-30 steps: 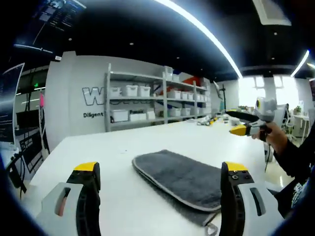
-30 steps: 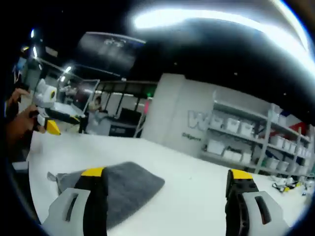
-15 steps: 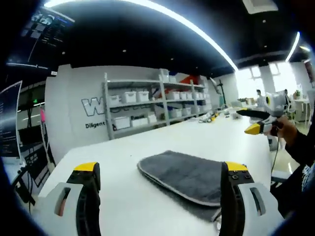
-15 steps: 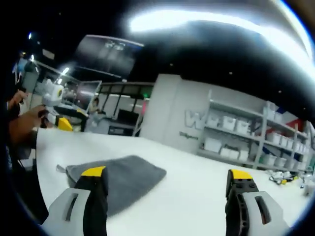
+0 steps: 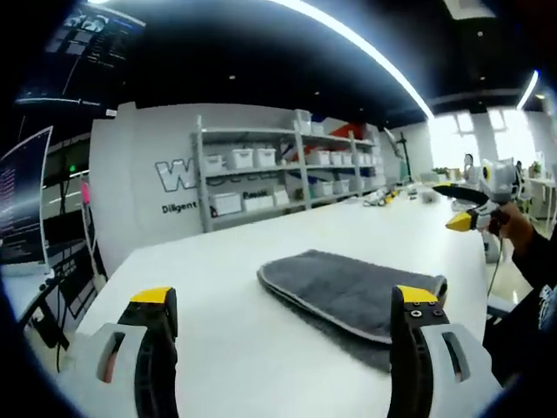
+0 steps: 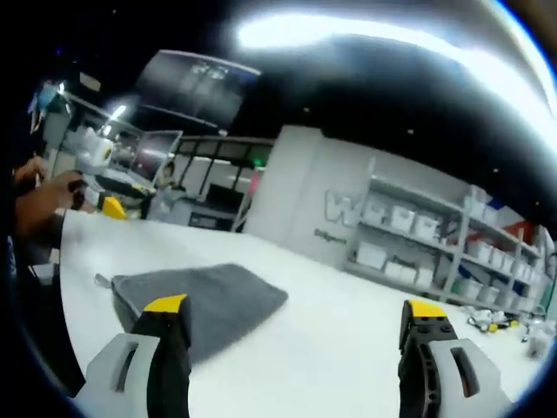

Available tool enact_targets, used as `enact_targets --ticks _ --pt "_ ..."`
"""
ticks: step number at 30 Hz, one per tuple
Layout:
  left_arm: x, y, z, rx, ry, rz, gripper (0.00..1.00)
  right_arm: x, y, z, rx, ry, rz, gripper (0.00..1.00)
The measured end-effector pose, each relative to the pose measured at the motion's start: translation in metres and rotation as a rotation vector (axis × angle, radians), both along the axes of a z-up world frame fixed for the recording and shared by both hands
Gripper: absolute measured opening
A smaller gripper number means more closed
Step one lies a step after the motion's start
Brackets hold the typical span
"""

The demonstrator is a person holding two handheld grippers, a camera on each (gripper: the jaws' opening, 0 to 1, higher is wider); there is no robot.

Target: Open the folded towel by lifting each exposed corner and separating the folded layers until the towel lies flat within the target outline without major curled edges

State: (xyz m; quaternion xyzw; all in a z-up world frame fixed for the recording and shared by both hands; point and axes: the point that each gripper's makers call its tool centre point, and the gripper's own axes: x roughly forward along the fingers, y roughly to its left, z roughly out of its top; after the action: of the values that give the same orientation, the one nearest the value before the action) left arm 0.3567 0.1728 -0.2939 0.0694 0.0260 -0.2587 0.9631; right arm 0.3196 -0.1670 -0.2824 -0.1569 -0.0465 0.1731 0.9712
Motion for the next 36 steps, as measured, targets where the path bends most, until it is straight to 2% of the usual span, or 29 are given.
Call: enact_targets --ticks 7,11,14,18,20,23,25,32,36 --pt "-0.002 -0.004 -0.001 -0.014 0.01 -0.029 1.0 -0.002 0.002 -0.006 -0.057 -0.006 -0.008 1.0" --pt "0.002 -0.009 -0.007 -0.014 0.039 -0.055 1.0 -0.004 0.009 -0.008 -0.21 -0.074 -0.048 1.0" --pt "0.006 -0.01 -0.011 -0.04 0.077 -0.072 1.0 -0.008 0.026 -0.015 -0.316 -0.106 -0.013 1.0" --pt "0.009 -0.013 -0.014 -0.049 0.099 -0.083 1.0 -0.022 0.058 -0.016 -0.351 -0.16 0.093 1.0" --pt "0.01 -0.015 -0.015 -0.05 0.105 -0.086 1.0 -0.029 0.071 -0.017 -0.393 -0.184 0.135 1.0" --pt "0.011 -0.019 -0.015 -0.059 0.117 -0.099 1.0 -0.033 0.086 -0.025 -0.532 -0.231 0.151 1.0" --pt "0.01 -0.025 -0.015 -0.065 0.134 -0.118 1.0 -0.033 0.094 -0.032 -0.598 -0.254 0.15 1.0" --pt "0.011 -0.039 -0.016 -0.07 0.161 -0.156 1.0 -0.032 0.122 -0.051 -0.66 -0.266 0.188 1.0" --pt "0.012 -0.042 -0.015 -0.07 0.167 -0.164 1.0 -0.03 0.134 -0.053 -0.71 -0.308 0.184 1.0"
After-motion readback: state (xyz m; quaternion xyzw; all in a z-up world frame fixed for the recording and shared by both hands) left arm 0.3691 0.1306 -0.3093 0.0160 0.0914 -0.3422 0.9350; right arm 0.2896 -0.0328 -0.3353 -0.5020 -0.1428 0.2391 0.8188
